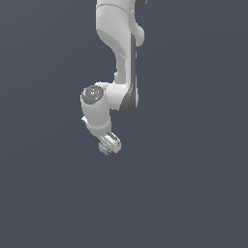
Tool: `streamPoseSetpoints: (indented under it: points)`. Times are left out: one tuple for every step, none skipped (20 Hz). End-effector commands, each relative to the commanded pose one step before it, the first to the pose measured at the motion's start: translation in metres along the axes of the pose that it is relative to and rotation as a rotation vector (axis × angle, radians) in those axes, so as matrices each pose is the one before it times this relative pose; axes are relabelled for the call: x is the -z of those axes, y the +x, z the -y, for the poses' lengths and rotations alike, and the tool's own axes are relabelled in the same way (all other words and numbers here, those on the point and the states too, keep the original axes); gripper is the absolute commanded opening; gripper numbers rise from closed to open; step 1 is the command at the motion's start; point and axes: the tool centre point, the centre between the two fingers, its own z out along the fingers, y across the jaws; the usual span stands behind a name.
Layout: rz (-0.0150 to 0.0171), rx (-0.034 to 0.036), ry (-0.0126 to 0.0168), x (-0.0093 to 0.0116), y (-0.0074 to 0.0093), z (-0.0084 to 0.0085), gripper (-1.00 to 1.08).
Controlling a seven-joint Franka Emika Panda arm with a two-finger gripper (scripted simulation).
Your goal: Pick up the object and move it to a goal position.
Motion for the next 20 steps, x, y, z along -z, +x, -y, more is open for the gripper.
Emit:
streamPoseSetpoints:
  points:
    - [0.00088, -0.00153, -0.0008, -0.01037, -0.00043, -0.00072, 1.0]
    - [-0.00005, -0.00069, 0.0, -0.00556, -0.00013, -0.00017, 1.0]
    - [-0.00005, -0.00069, 0.0, -0.00592, -0.00015, -0.00016, 1.0]
    - [-0.00006, -0.00069, 0.0, -0.00524, -0.00008, -0.00017, 1.0]
    - [-0.00006, -0.00069, 0.00001, -0.00445, 0.00002, -0.00016, 1.0]
    - [0.0, 0.0, 0.0, -0.0037, -0.00011, 0.0002, 1.0]
    - [-0.00006, -0.00069, 0.00006, -0.00287, 0.00025, -0.00014, 1.0]
    - [0.0, 0.0, 0.0, -0.00212, 0.00014, 0.00023, 1.0]
    - [0.0, 0.0, 0.0, -0.00136, 0.00023, 0.00023, 1.0]
    - [0.0, 0.0, 0.0, -0.00069, 0.00025, 0.0002, 1.0]
    - [0.0, 0.0, 0.0, -0.00019, 0.00012, 0.00008, 1.0]
    - [0.0, 0.0, 0.0, 0.0, 0.0, 0.0, -1.0]
    - [0.0, 0.0, 0.0, 0.0, 0.0, 0.0, -1.0]
    - [0.0, 0.0, 0.0, 0.0, 0.0, 0.0, -1.0]
    - [0.0, 0.0, 0.0, 0.0, 0.0, 0.0, -1.0]
    - [0.0, 0.0, 0.0, 0.0, 0.0, 0.0, -1.0]
    - [0.0, 0.0, 0.0, 0.0, 0.0, 0.0, -1.0]
    - [0.0, 0.0, 0.0, 0.0, 0.0, 0.0, -1.0]
    - [0.0, 0.0, 0.0, 0.0, 0.0, 0.0, -1.0]
    - [0.0, 0.0, 0.0, 0.0, 0.0, 0.0, -1.0]
